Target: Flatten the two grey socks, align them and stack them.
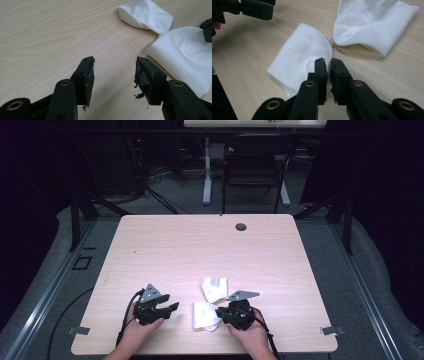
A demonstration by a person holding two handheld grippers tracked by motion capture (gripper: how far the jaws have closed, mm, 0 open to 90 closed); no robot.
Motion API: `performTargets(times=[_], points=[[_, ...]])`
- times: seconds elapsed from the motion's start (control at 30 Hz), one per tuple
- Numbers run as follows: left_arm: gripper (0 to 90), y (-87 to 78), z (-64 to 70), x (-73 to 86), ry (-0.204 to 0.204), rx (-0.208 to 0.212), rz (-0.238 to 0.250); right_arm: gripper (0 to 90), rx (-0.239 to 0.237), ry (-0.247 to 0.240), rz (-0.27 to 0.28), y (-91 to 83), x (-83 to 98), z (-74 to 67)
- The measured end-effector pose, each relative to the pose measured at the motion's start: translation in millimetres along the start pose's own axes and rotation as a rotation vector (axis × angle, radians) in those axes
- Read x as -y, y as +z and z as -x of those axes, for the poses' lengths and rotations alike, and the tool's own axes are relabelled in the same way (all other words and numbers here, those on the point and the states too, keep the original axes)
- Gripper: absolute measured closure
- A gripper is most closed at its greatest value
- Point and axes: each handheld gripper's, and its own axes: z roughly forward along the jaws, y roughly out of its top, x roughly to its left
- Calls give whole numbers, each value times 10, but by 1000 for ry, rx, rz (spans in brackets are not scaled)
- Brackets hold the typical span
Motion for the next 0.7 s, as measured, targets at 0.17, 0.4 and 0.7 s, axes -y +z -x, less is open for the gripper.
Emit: performTargets(times=[0.17, 0.4, 0.7], points=[[496, -4, 35, -2, 7, 7, 3, 897, -12, -12, 2, -24, -30, -47], [496, -26, 13, -9, 3, -1, 11, 899, -47, -2, 23, -89, -130, -134], [495, -113, -133, -29, -34, -34, 32, 898, -87, -7, 30, -113, -339, -285]])
